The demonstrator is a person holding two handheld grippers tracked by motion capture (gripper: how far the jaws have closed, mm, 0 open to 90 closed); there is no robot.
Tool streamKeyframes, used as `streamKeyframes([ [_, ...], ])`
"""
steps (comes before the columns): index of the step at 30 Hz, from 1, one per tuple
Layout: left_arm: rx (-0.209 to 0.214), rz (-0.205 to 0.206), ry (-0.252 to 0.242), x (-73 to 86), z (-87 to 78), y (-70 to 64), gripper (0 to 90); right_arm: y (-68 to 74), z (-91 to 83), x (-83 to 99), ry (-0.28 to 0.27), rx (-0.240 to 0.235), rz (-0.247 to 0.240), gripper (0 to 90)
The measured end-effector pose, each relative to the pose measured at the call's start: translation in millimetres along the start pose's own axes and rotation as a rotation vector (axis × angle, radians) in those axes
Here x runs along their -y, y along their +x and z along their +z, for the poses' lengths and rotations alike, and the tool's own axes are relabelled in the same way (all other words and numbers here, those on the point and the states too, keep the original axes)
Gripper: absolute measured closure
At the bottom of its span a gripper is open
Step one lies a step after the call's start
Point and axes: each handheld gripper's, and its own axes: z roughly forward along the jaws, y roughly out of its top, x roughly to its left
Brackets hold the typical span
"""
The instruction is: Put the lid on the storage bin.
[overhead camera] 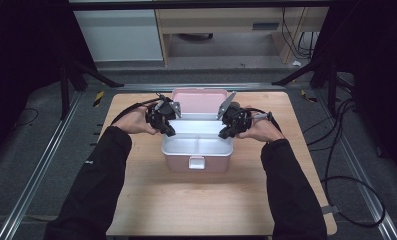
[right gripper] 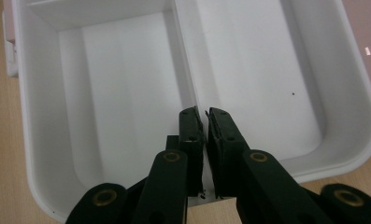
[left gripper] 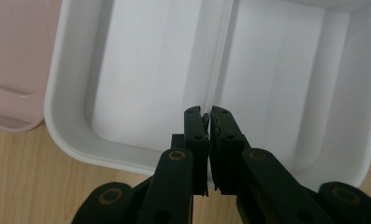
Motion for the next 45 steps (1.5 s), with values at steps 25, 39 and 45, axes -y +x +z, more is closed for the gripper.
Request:
streamKeyframes([
  [25, -0.213, -0.295, -0.239, 31.1, -47.7, 12.2, 37.3, -0.2, -36.5, 15.6, -0.35, 0.192, 0.261, 36.0],
  [39, -0.318, -0.609, -0.397, 36.8, -39.0, 53.2, 33.7, -39.9, -32.0, 28.2, -0.448, 0.419, 0.583, 26.2],
  [45, -0.295, -0.7, -0.432, 38.4, -16.8, 73.6, 34.3, -63.1, -18.1, 32.8, -0.461, 0.442, 0.652, 26.8],
])
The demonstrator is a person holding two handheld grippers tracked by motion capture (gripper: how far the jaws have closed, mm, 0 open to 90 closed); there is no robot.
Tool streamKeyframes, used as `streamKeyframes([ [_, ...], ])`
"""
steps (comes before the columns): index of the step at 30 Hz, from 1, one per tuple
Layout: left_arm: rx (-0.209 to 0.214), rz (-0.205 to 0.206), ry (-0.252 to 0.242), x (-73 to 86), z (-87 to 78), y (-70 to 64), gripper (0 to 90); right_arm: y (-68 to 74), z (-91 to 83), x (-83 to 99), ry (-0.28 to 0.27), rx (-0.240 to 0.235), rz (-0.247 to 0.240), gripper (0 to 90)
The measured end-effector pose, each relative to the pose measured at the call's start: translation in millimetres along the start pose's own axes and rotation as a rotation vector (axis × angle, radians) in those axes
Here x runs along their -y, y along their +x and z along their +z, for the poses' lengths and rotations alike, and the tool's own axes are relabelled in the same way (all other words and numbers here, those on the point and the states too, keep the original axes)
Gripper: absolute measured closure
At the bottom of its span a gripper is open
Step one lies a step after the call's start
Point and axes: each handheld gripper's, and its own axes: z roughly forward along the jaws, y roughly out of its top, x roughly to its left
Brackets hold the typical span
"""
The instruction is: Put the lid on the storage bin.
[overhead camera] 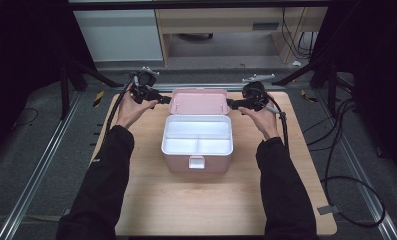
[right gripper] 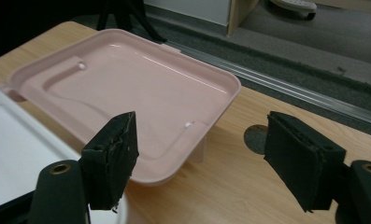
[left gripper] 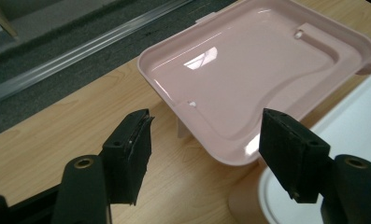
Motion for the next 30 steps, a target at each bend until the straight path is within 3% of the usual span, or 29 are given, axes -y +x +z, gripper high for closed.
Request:
streamKeyframes([
  [4, -0.002, 0.014, 0.024, 2.7, 18.6, -0.7, 33.7, -5.4, 16.4, 0.9, 0.017, -0.002, -0.008, 30.1],
  [7, 0.044, -0.036, 0.01, 3.3, 30.0, 3.9, 34.2, -8.1, 26.4, 3.7, 0.027, -0.009, 0.009, 32.8],
  [10, 0.072, -0.055, 0.032, 4.4, 39.9, 7.3, 34.9, -12.9, 36.0, 7.9, 0.037, -0.011, 0.049, 33.5],
  [15, 0.079, -0.062, 0.076, 10.4, 55.7, 9.2, 34.7, -14.7, 51.6, 14.6, 0.049, -0.054, 0.083, 33.7],
  [18, 0.075, -0.057, 0.095, 13.0, 64.3, 8.2, 35.4, -12.7, 59.4, 18.0, 0.074, -0.056, 0.069, 35.4],
  [28, 0.093, -0.076, 0.092, 14.5, 66.1, 7.5, 44.9, -5.5, 71.6, 23.5, 0.116, -0.11, 0.081, 43.3],
  [30, 0.093, -0.08, 0.092, 14.7, 65.5, 7.3, 45.6, -4.0, 72.0, 23.1, 0.116, -0.099, 0.078, 43.4],
])
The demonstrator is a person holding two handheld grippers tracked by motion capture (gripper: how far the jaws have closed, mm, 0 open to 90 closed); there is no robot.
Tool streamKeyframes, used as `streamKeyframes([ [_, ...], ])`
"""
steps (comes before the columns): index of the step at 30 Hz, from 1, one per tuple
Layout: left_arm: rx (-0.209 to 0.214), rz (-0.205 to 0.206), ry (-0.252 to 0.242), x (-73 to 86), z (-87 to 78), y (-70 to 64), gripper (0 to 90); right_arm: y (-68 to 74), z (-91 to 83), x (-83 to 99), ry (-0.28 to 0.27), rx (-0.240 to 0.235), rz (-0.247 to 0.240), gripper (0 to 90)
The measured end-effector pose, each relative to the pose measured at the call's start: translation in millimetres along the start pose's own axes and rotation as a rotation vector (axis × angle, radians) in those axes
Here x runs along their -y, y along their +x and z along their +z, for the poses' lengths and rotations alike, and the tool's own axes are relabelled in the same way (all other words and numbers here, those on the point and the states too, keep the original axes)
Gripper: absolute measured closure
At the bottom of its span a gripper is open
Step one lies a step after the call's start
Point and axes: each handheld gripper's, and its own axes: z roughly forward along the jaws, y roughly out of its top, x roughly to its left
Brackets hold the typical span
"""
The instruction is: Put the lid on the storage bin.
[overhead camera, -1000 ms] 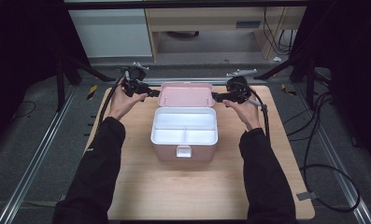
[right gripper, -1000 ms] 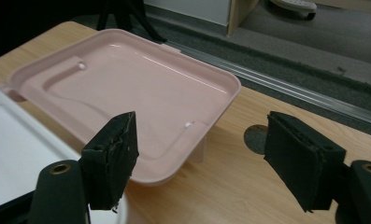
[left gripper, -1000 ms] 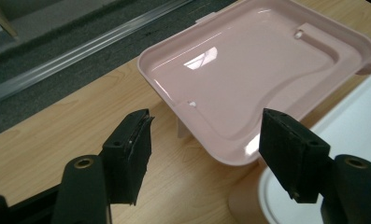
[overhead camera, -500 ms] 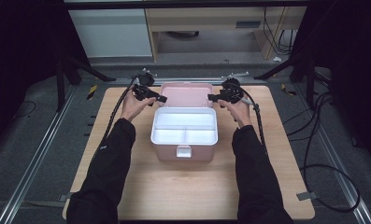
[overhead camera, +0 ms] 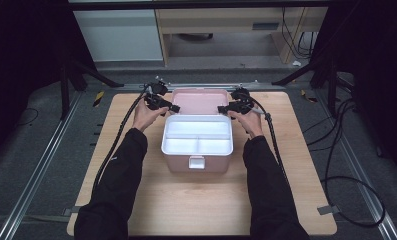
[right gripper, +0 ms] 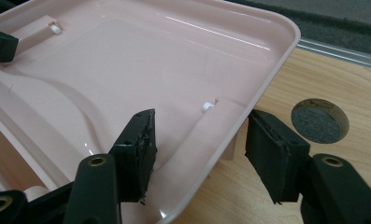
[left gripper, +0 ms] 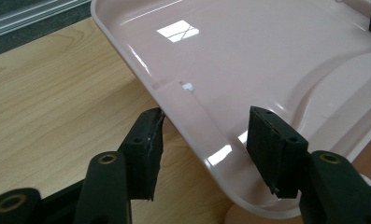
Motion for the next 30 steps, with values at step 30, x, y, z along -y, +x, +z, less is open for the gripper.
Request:
streamKeyframes([
  [30, -0.077, 0.026, -0.088, -4.6, -34.2, -12.9, 69.8, 8.5, -31.8, -13.0, -0.081, 0.07, -0.014, 64.7],
])
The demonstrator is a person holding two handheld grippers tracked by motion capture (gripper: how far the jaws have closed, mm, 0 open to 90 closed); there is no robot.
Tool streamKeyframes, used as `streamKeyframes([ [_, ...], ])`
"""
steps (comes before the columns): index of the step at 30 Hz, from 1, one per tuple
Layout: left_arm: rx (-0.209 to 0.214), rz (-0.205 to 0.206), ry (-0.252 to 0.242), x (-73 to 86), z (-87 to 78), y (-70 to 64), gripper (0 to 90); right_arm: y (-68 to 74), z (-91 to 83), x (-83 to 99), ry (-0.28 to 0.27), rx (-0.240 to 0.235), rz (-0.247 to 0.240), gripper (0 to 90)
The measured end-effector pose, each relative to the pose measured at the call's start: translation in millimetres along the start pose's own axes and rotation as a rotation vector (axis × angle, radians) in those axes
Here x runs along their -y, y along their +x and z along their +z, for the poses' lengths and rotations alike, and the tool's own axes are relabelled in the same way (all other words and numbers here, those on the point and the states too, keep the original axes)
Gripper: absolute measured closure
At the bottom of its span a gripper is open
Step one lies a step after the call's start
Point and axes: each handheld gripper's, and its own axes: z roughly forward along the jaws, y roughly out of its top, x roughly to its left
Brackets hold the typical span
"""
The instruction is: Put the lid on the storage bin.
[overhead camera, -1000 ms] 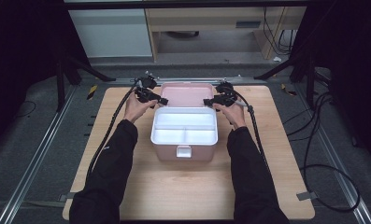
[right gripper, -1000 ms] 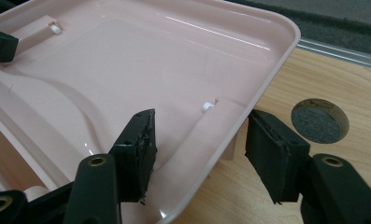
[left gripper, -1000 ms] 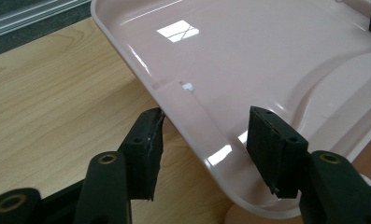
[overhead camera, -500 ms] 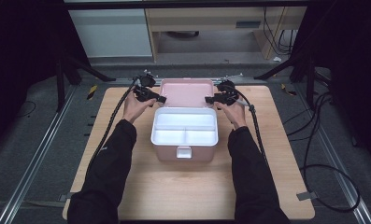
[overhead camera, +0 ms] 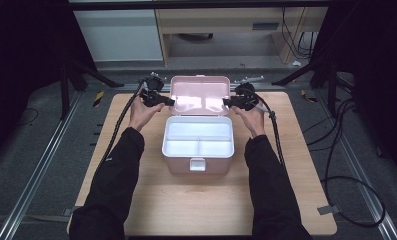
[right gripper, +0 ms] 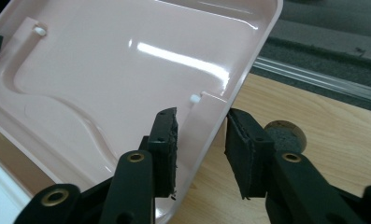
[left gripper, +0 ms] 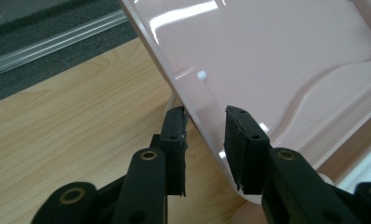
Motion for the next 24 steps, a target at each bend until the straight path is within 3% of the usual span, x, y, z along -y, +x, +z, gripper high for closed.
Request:
streamKeyframes([
  [7, 0.021, -0.02, -0.052, 7.3, -9.8, 2.3, 74.9, 4.2, -7.1, -3.9, -0.025, 0.022, -0.01, 72.5],
  [24, -0.014, 0.03, -0.082, 7.1, -28.6, -11.5, 77.3, 16.4, -28.5, -9.3, -0.039, 0.069, -0.067, 78.2],
])
